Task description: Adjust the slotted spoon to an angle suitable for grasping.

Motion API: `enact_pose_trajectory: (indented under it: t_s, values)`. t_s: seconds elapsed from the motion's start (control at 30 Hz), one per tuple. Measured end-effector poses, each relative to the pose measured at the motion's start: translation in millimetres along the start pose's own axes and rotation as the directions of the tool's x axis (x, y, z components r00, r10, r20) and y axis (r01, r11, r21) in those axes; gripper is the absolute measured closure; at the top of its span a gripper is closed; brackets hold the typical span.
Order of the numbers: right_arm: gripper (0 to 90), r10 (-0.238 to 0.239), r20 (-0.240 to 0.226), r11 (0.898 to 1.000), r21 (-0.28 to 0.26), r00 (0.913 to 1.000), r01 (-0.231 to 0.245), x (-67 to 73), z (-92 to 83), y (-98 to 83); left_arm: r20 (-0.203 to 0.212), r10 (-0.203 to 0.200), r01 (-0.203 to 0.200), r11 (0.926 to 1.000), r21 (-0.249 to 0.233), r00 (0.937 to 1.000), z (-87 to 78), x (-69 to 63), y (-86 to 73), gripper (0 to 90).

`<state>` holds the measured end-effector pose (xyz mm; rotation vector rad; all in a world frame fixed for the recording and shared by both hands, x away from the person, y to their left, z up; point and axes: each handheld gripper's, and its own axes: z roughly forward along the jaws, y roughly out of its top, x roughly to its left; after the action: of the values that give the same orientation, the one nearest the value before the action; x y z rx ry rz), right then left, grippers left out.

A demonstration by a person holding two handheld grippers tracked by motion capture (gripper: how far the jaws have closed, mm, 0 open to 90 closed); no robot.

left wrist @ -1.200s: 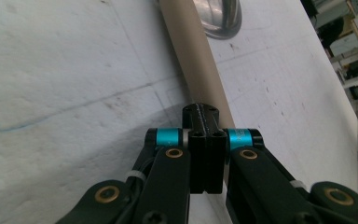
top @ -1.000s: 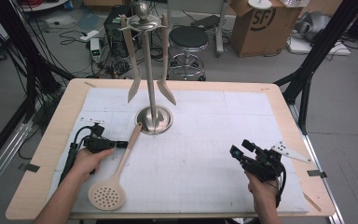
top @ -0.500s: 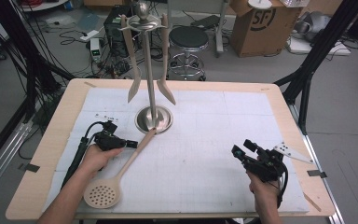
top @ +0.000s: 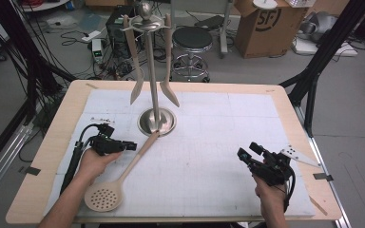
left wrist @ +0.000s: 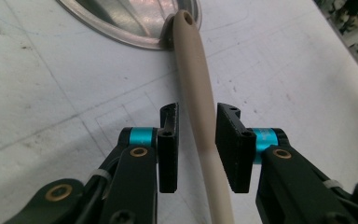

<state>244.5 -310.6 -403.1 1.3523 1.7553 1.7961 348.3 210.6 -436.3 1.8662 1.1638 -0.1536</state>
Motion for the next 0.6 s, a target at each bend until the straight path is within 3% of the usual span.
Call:
enact_pose_trajectory:
  t_s: [0.2,0.37,0.6]
  values:
    - [26.3,-0.003,0.0,1.0,0.001,1.0,0.003,1.4,1.1,-0.5,-0.04,-0.017,0.018,0.9998,0.007,0.999,-6.4,-0.9,-8.1,45.8]
    - [26.3,0.0,-0.002,1.0,0.003,1.0,0.0,1.5,1.8,-0.9,-0.03,-0.015,0.014,0.9997,-0.019,0.9995,-9.3,-5.9,-13.2,43.5]
    - [26.3,-0.004,0.002,1.0,0.002,1.0,0.004,0.6,1.3,-1.2,-0.016,-0.003,0.003,1.0,0.005,0.9999,-7.8,-11.1,-20.5,43.1]
